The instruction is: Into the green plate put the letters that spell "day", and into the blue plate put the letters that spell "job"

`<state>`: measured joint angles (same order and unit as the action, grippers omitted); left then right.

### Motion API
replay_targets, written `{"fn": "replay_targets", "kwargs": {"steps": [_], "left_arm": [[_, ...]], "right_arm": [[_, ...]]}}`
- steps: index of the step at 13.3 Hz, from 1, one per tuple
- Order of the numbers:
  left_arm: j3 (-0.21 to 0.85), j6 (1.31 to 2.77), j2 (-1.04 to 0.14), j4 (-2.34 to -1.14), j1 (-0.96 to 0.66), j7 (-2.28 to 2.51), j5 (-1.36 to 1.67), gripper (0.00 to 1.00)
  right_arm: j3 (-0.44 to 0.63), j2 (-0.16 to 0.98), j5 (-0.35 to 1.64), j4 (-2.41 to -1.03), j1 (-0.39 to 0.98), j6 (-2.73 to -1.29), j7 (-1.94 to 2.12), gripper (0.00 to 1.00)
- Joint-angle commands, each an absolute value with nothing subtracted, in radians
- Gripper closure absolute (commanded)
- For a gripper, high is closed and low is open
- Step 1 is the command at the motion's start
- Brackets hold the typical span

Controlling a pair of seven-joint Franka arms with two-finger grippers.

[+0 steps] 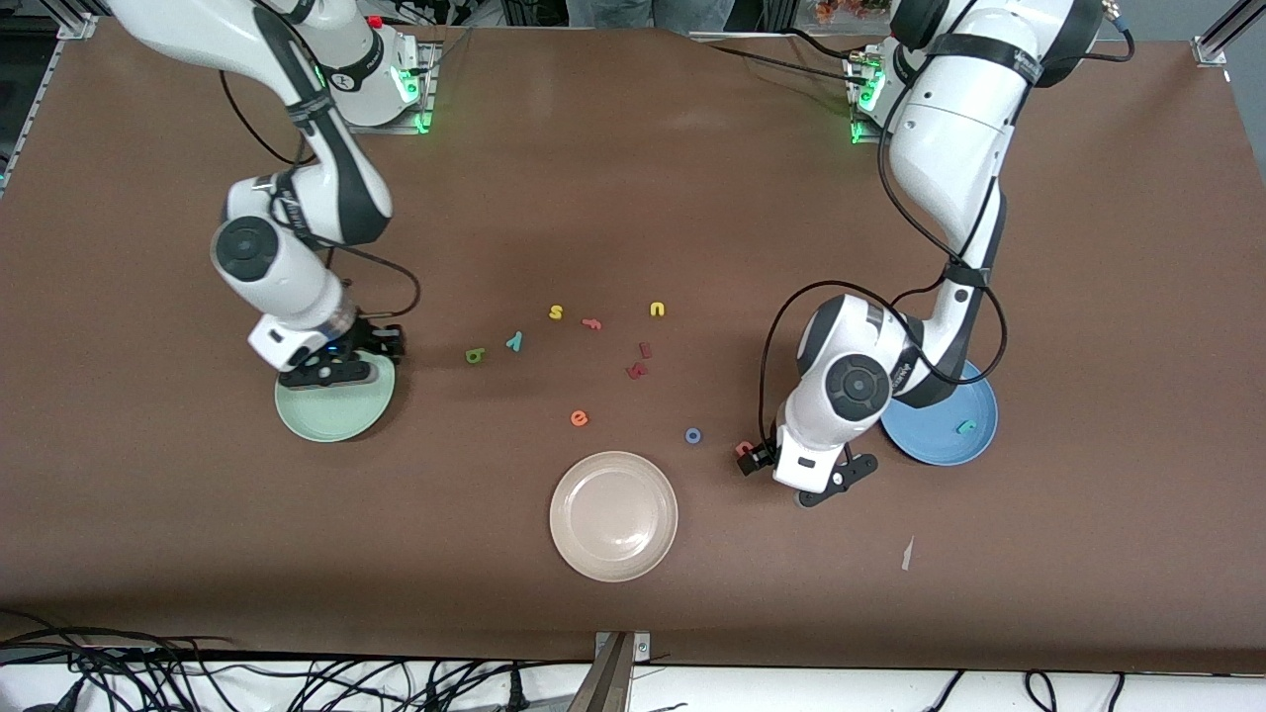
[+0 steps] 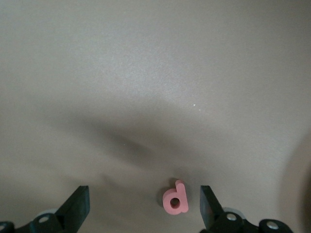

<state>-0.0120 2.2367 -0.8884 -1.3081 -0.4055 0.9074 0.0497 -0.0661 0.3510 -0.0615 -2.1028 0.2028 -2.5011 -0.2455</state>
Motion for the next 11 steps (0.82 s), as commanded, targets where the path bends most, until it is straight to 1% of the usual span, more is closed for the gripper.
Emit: {"fn": "replay_targets", "kwargs": {"steps": [1, 5, 7, 11], "left_arm": [[-0.038, 2.221, -0.917, -1.275, -0.436, 1.009, 0.009, 0.00], [-0.040, 2.224, -0.954, -1.256, -0.474, 1.106, 0.011, 0.00], [-0.038, 2.229, -0.982, -1.220, -0.480, 1.118, 0.012, 0.00], [-0.040, 2.230, -0.992, -1.215, -0.482, 1.115, 0.009, 0.01]], "right_arm": [[-0.067, 0.434, -0.072, -2.023, 0.280, -2.508, -0.418, 0.36], [-0.067, 0.498, -0.077, -2.031, 0.351, -2.600, -0.514, 0.35], [-0.067, 0.512, -0.080, -2.040, 0.359, -2.620, -0.525, 0.35], [-0.067, 0.525, -0.080, -2.095, 0.359, -2.709, -0.523, 0.35]]}}
